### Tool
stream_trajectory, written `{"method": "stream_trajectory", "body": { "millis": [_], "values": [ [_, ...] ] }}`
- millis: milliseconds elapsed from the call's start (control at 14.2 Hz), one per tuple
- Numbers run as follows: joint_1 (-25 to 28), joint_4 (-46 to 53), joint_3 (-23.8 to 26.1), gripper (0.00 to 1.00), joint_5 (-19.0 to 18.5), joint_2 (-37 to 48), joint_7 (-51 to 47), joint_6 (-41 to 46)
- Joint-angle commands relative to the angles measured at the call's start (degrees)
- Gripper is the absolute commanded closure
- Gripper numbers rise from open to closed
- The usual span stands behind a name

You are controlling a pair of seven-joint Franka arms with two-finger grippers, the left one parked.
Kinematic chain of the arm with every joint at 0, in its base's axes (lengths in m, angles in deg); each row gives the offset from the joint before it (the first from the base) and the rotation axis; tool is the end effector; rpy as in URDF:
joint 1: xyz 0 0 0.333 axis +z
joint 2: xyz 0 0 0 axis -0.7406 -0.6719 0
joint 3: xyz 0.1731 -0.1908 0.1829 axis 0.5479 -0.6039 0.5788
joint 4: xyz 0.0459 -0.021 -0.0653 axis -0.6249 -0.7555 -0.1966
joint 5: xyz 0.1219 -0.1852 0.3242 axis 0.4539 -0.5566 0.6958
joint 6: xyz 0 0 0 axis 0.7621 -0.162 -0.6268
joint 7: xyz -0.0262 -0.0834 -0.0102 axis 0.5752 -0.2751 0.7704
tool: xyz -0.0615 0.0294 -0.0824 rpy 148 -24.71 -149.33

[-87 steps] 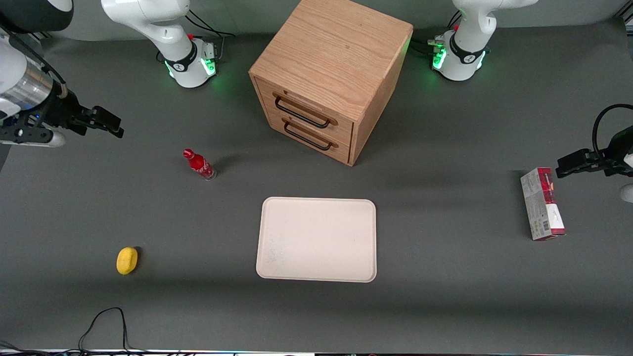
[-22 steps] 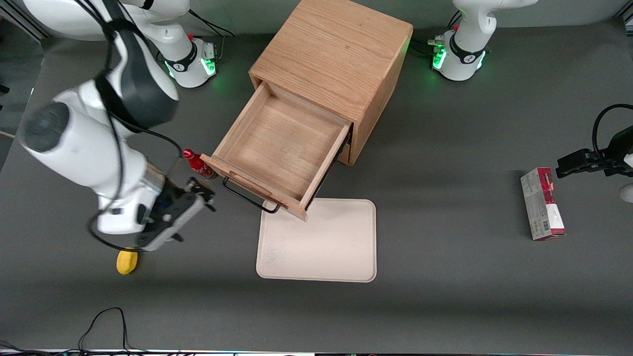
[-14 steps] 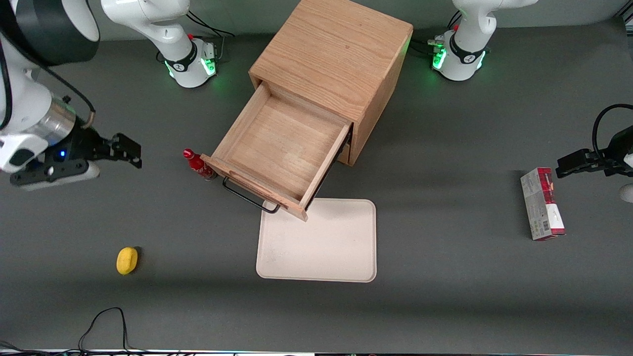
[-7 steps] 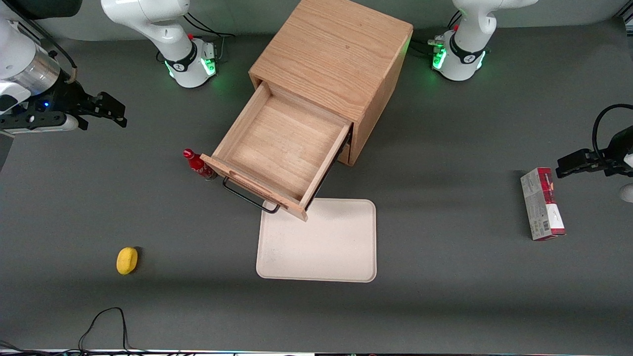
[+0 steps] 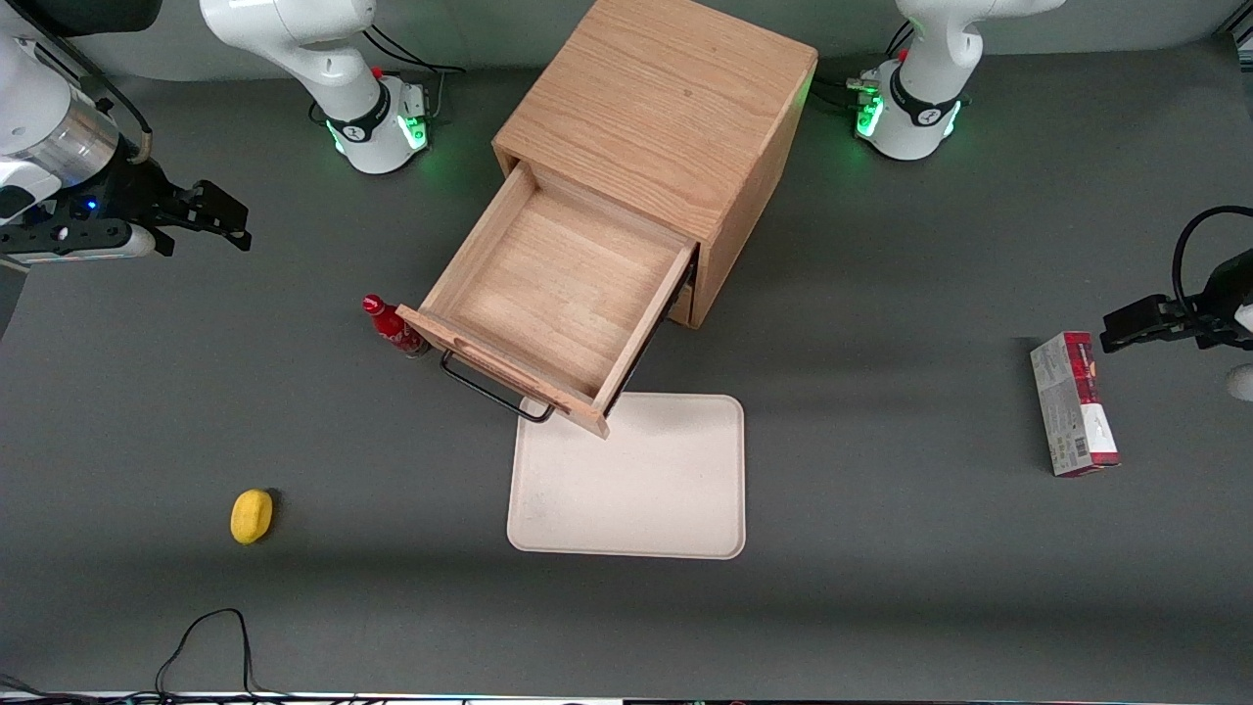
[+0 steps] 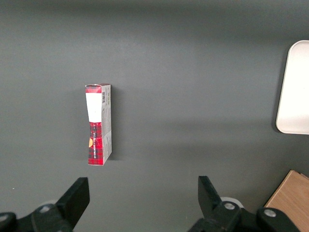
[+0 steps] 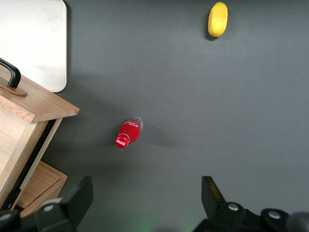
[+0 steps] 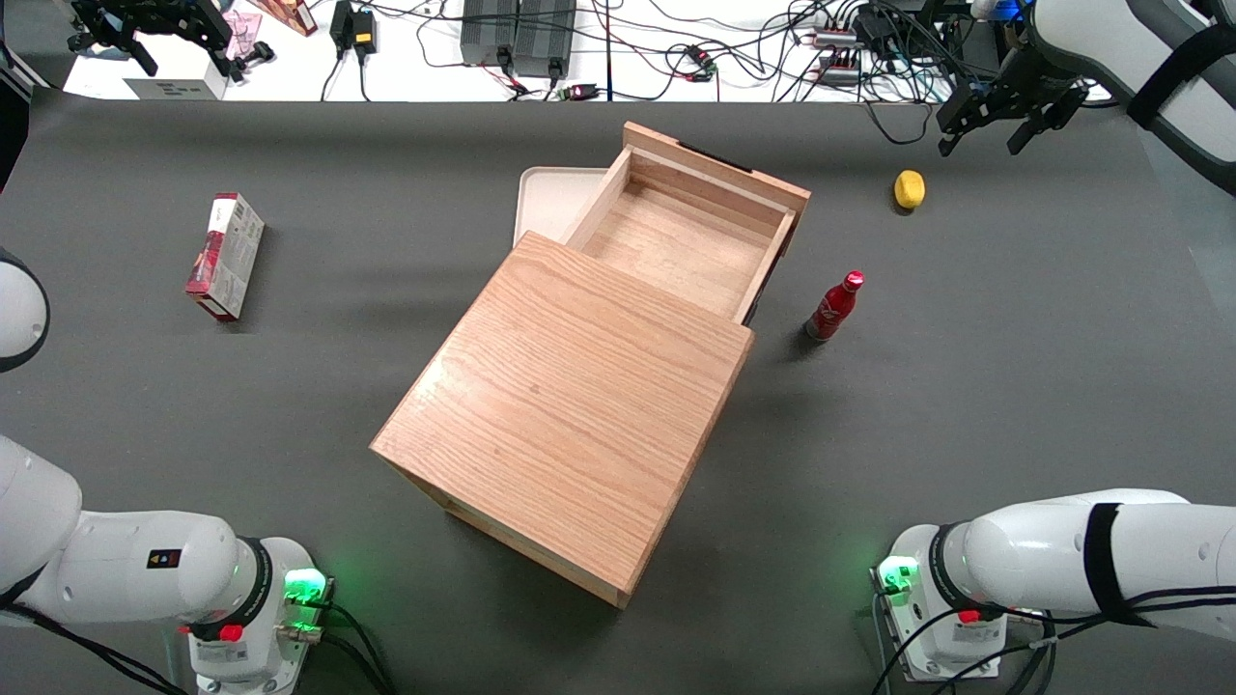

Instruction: Open upper drawer

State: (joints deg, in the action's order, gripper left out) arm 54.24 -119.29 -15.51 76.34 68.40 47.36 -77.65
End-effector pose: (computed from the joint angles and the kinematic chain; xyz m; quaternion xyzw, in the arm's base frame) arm 0.4809 0.0393 0.5901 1.0000 0.0074 -0.0061 0.0001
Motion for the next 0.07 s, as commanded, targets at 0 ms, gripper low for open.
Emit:
{"method": "stream_trajectory", "body": {
  "millis": [0],
  "values": [
    [0.04,1.80,-0.12,0.00,0.16,-0.94,-1.59,0.26]
  ]
}}
